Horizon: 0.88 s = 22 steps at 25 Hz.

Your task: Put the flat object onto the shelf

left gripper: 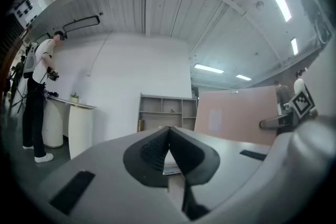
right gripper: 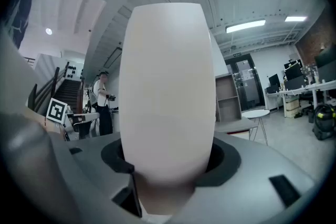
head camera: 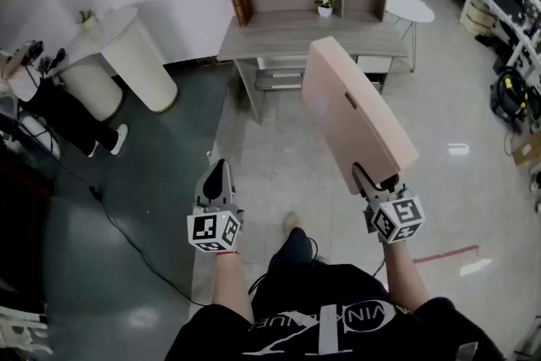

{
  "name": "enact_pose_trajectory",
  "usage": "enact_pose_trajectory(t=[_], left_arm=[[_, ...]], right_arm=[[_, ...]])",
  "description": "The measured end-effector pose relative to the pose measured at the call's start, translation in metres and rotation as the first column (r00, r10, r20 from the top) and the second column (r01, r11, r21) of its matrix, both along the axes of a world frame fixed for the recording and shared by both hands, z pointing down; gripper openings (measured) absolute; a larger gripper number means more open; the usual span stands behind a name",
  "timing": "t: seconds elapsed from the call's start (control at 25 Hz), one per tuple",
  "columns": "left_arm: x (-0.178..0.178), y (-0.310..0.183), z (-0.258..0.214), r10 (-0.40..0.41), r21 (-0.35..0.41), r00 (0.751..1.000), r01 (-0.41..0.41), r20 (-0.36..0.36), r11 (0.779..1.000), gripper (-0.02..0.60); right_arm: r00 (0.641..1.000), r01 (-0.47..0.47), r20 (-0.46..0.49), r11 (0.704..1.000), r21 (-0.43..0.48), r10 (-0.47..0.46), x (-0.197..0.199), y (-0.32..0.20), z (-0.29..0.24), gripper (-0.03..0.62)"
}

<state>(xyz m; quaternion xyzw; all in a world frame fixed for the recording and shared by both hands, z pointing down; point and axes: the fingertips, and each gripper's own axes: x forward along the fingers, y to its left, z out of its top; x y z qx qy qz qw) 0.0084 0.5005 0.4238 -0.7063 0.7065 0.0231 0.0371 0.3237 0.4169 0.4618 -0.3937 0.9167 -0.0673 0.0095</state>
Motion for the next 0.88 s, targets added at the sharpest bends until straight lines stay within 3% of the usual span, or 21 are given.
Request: enact_pose_trajectory(t=[0.44,0.76,0.88], left_arm=[[0.004,-0.022,0.013,0.011,-0.018,1.0,-0.011,-0.004,1.0,-0.014],[0.004,-0.047,0.016,0.007,-0.038,1.0,-0.007,-0.008,0.999,-0.013],[-0.005,-0.073,0.021,0.008,-0.05,1.0,-0.008,-0.01,0.999,-0.014]], right_arm=[[1.0,0.002,0.007,1.0,0.006,-0.002,-0.002,-0.017,0.007,0.288],[0.983,0.028,0.186,0.994,-0.105,-0.008,0.001,-0.047,0.012,0.29],[0.978,0.024,0.207,0.992,-0.123,0.001,-0.002,-0.067,0.017,0.291]])
